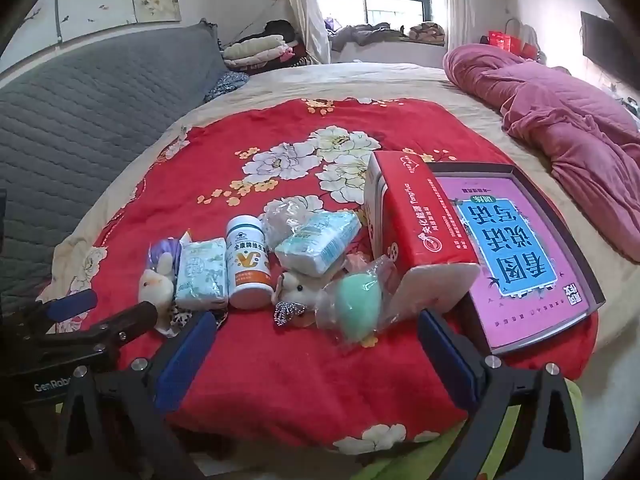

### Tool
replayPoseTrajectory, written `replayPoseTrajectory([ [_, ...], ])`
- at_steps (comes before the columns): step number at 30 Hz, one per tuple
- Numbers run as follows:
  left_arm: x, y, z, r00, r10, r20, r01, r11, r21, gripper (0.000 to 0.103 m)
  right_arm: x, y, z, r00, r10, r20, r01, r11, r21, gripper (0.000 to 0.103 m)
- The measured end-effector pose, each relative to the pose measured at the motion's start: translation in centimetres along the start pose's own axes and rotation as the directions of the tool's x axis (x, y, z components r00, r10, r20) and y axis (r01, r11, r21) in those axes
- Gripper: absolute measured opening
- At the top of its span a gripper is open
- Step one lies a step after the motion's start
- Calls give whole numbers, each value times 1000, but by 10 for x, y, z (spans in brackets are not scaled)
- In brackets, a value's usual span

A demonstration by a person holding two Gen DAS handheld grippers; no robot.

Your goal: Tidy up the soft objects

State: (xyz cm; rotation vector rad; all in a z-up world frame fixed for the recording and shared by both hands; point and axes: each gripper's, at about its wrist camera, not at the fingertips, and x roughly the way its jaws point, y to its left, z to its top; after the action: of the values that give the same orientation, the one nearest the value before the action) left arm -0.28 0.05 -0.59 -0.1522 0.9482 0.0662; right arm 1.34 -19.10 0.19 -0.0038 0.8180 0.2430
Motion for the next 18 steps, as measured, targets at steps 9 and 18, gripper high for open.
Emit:
replayPoseTrajectory([
  [9, 0, 3, 0, 1000, 2, 1, -2, 1000, -14, 98, 1, -1, 0, 1000, -5, -9, 5, 1000, 7, 101],
  [18, 1, 4, 0, 1000, 5, -3, -5, 1000, -19, 98, 2, 1, -2, 1000, -6, -18, 6, 1000, -2, 101],
])
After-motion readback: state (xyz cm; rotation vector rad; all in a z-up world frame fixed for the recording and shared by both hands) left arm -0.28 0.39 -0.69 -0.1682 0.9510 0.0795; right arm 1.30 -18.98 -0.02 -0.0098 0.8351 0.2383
